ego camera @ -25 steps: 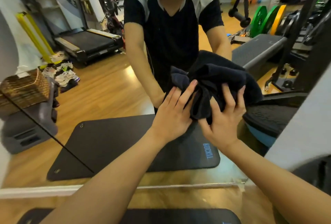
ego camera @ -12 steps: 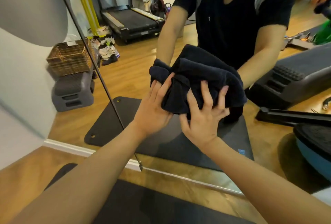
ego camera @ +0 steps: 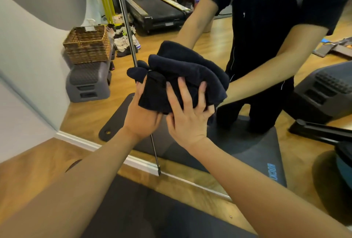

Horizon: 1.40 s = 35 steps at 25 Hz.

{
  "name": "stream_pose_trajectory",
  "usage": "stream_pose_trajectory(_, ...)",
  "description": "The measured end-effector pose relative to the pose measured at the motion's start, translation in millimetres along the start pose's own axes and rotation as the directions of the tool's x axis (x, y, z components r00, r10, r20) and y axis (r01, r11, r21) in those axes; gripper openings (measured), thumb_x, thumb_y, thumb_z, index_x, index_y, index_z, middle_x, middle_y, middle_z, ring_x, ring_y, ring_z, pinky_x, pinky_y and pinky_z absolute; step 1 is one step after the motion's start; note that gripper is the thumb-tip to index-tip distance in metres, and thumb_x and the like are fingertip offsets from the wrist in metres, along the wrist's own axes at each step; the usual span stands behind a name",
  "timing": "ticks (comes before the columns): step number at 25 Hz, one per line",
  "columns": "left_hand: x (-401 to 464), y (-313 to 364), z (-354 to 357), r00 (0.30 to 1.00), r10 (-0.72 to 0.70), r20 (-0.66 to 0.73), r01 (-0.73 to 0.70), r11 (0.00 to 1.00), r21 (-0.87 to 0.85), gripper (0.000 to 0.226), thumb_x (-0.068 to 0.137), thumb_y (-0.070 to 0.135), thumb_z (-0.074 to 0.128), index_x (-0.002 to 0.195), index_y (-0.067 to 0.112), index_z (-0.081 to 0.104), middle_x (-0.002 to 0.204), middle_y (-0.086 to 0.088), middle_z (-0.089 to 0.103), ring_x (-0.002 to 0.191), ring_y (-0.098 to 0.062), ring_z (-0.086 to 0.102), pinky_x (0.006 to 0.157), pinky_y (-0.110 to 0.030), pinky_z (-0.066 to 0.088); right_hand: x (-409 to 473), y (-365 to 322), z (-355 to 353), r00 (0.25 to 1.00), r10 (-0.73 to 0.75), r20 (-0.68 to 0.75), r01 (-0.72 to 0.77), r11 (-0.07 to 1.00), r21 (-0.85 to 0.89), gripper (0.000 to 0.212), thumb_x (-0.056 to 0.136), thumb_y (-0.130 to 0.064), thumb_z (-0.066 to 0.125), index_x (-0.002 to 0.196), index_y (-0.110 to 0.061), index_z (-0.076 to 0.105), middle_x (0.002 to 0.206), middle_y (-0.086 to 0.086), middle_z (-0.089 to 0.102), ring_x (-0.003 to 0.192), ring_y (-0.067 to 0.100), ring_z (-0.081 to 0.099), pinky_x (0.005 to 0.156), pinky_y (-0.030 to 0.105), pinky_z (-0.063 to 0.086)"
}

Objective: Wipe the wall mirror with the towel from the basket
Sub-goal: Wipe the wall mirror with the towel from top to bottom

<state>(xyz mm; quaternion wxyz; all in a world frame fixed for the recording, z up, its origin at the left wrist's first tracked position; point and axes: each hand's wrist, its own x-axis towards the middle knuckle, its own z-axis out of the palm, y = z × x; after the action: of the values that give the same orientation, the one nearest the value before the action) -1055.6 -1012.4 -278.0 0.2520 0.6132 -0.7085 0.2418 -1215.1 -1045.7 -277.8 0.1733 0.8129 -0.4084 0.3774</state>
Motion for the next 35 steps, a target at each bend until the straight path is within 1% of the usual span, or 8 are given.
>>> stream_pose_trajectory(3, -19.0, -1.8, 19.2, 0.997, -0.054, 0.056, 0.057, 0.997, -0.055, 0.059, 0.109, 0.044, 0.015, 0.162, 0.017, 0.007, 0.146, -0.034, 0.048, 0.133, -0.055, 0.049, 0.107, -0.066, 0.044, -12.8, -0.5, 10.3, 0.997, -0.074, 0.028, 0.074, 0.997, 0.001, 0.074, 0.089, -0.035, 0.059, 0.158, -0.027, 0.035, 0.166, 0.003, 0.015, 0.153, 0.036, -0.007, 0.103, 0.06, 0.024)
stream_pose_trajectory(7, -52.0, -5.5, 52.7, 0.936, -0.258, 0.238, 0.301, 0.939, -0.164, 0.078, 0.105, 0.058, 0.022, 0.157, 0.001, 0.028, 0.16, -0.021, 0.035, 0.15, -0.037, 0.031, 0.127, -0.032, 0.016, -49.8, 7.9, 29.2, 0.986, -0.107, 0.128, 0.107, 0.994, 0.005, 0.081, 0.087, -0.033, 0.065, 0.16, -0.026, 0.03, 0.168, 0.0, 0.012, 0.156, 0.031, -0.018, 0.112, 0.058, 0.02)
stream_pose_trajectory(11, -73.1, 20.5, 66.5, 0.935, -0.128, 0.331, 0.159, 0.985, -0.068, 0.053, 0.104, 0.032, 0.027, 0.14, -0.002, 0.047, 0.142, -0.034, 0.051, 0.136, -0.053, 0.041, 0.119, -0.063, 0.024, -83.4, 24.3, 39.2, 0.977, -0.128, 0.168, 0.135, 0.99, -0.028, 0.085, 0.087, -0.029, 0.067, 0.161, -0.024, 0.024, 0.168, -0.001, 0.01, 0.157, 0.031, -0.009, 0.119, 0.053, 0.015)
stream_pose_trajectory(16, -69.8, 52.0, 72.7, 0.908, -0.236, 0.345, 0.326, 0.916, -0.233, 0.062, 0.101, 0.042, 0.038, 0.148, 0.001, 0.044, 0.145, -0.025, 0.049, 0.141, -0.047, 0.04, 0.115, -0.059, 0.034, -89.3, 55.3, 23.0, 0.97, -0.196, 0.141, 0.204, 0.978, -0.043, 0.079, 0.09, -0.009, 0.059, 0.161, -0.02, 0.025, 0.167, 0.0, 0.015, 0.157, 0.028, -0.003, 0.126, 0.047, 0.006)
stream_pose_trajectory(19, -66.4, 94.8, 71.4, 0.94, -0.197, 0.279, 0.279, 0.914, -0.294, 0.059, 0.09, 0.035, 0.05, 0.143, 0.01, 0.042, 0.138, -0.023, 0.053, 0.132, -0.055, 0.044, 0.104, -0.067, 0.041, -99.9, 87.9, 4.5, 0.952, -0.24, 0.191, 0.255, 0.965, -0.059, 0.083, 0.089, -0.01, 0.06, 0.162, -0.019, 0.022, 0.168, 0.002, 0.015, 0.157, 0.028, -0.003, 0.126, 0.048, 0.007)
stream_pose_trajectory(23, -53.6, 147.5, 80.2, 0.941, -0.167, 0.295, 0.267, 0.9, -0.344, 0.07, 0.088, 0.039, 0.054, 0.15, 0.029, 0.026, 0.148, -0.018, 0.046, 0.14, -0.056, 0.036, 0.109, -0.066, 0.037, -118.0, 139.6, -24.0, 0.941, -0.254, 0.225, 0.287, 0.949, -0.128, 0.09, 0.086, -0.014, 0.063, 0.163, -0.019, 0.017, 0.169, 0.001, 0.011, 0.158, 0.027, -0.008, 0.127, 0.049, 0.004)
stream_pose_trajectory(29, -39.1, 242.5, 105.6, 0.891, -0.139, 0.431, 0.299, 0.895, -0.331, 0.07, 0.088, 0.053, 0.049, 0.147, 0.015, 0.046, 0.146, -0.019, 0.05, 0.14, -0.048, 0.04, 0.11, -0.065, 0.035, -145.8, 225.9, -80.1, 0.942, -0.257, 0.216, 0.294, 0.942, -0.162, 0.087, 0.083, -0.016, 0.061, 0.161, -0.021, 0.023, 0.167, -0.002, 0.019, 0.159, 0.025, -0.002, 0.128, 0.046, 0.007)
stream_pose_trajectory(35, -0.2, 366.5, 97.0, 0.993, -0.051, 0.104, 0.09, 0.907, -0.412, 0.083, 0.08, 0.041, 0.055, 0.153, 0.006, 0.035, 0.155, -0.024, 0.036, 0.146, -0.05, 0.023, 0.125, -0.052, 0.004, -186.9, 321.0, -136.0, 0.951, -0.195, 0.238, 0.251, 0.94, -0.232, 0.091, 0.085, -0.022, 0.066, 0.162, -0.022, 0.016, 0.167, -0.002, 0.021, 0.159, 0.027, 0.004, 0.129, 0.047, 0.003)
